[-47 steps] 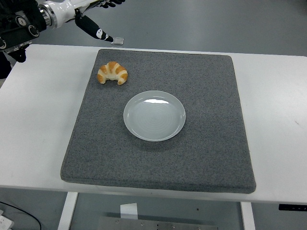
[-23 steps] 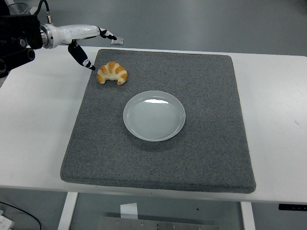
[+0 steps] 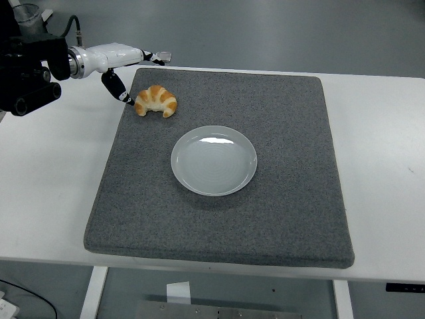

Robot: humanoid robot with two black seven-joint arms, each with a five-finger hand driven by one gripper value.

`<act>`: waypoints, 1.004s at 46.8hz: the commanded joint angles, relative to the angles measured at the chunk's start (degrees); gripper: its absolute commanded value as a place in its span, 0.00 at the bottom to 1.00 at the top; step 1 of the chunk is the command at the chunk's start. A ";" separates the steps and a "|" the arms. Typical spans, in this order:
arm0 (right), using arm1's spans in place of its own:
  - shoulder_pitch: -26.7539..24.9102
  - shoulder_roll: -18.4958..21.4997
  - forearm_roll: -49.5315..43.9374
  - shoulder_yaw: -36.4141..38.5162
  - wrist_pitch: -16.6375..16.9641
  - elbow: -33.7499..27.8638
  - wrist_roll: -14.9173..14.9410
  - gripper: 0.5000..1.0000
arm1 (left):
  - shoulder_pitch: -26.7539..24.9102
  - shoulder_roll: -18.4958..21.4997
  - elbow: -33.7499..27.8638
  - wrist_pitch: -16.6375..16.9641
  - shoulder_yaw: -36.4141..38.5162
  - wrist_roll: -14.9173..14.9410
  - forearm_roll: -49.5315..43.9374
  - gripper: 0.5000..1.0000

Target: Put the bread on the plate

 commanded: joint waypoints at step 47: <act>0.00 0.00 -0.04 0.00 0.00 0.00 0.00 0.86 | 10.90 -10.74 13.70 10.07 -0.86 1.58 -1.32 0.95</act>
